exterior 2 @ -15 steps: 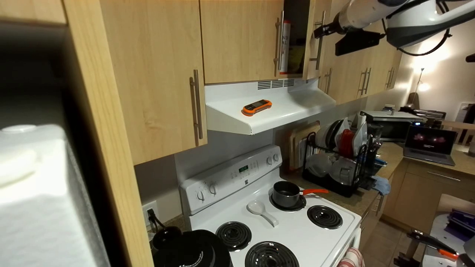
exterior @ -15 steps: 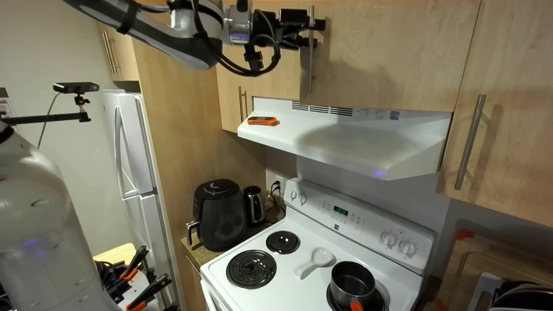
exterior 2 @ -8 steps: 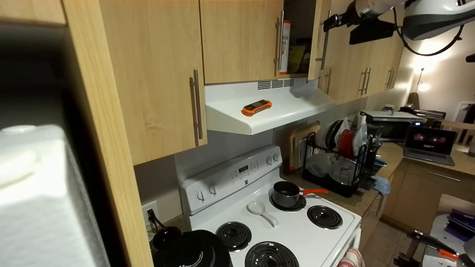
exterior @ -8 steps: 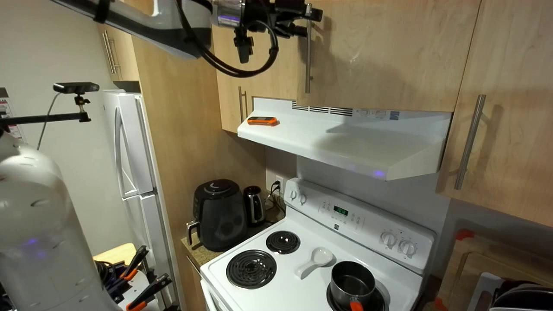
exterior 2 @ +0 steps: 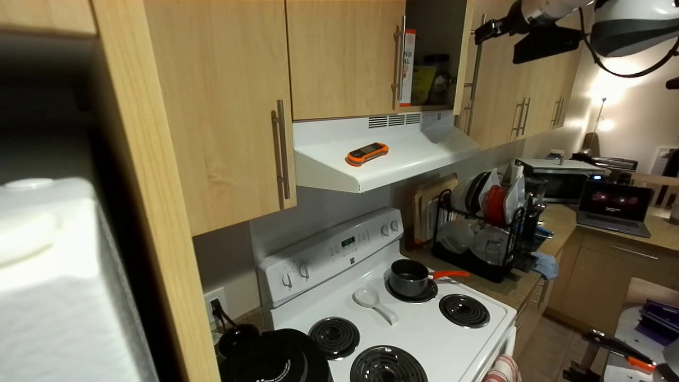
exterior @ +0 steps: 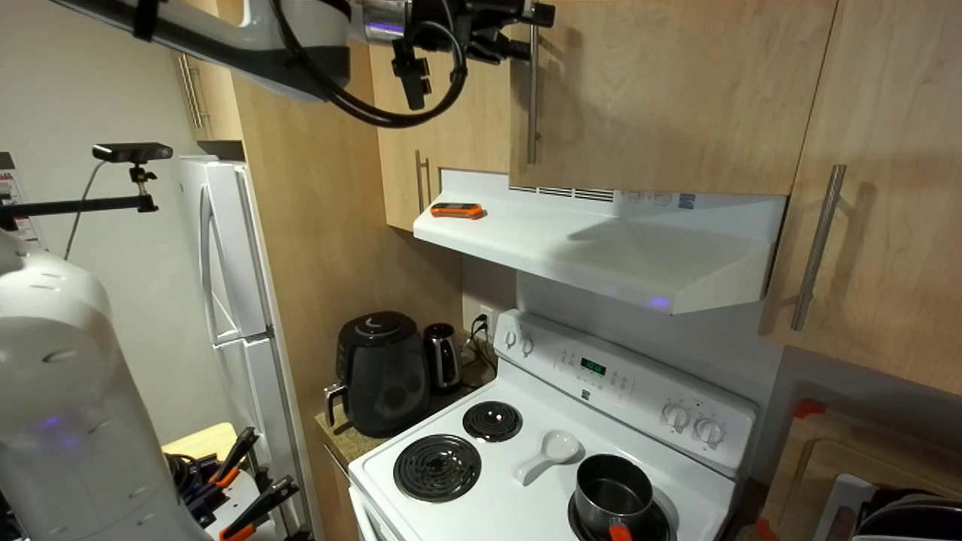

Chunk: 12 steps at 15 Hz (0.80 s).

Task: Open the right door of the top cabinet.

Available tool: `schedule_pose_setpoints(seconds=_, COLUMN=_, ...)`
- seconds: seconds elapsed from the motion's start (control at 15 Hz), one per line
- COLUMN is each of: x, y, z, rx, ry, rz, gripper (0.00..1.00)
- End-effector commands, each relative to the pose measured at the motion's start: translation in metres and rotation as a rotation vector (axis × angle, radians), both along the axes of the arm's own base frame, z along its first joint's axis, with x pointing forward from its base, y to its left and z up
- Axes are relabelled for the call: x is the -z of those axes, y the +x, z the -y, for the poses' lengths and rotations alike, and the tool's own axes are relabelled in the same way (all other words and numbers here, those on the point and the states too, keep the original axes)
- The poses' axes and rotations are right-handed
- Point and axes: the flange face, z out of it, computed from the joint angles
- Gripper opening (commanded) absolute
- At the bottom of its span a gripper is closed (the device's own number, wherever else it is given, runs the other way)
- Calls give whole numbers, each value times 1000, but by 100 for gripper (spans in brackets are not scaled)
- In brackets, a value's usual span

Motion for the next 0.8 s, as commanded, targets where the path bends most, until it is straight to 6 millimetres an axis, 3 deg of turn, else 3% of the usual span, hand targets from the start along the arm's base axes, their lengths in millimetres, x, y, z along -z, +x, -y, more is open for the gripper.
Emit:
schedule_pose_setpoints(seconds=0.0, x=-5, y=-17, z=21, rx=85, ry=-82, rz=-11, gripper=100)
schedule_pose_setpoints(seconds=0.73, x=-10, y=-37, z=43, rx=114, ry=-98, rz=-43, gripper=100)
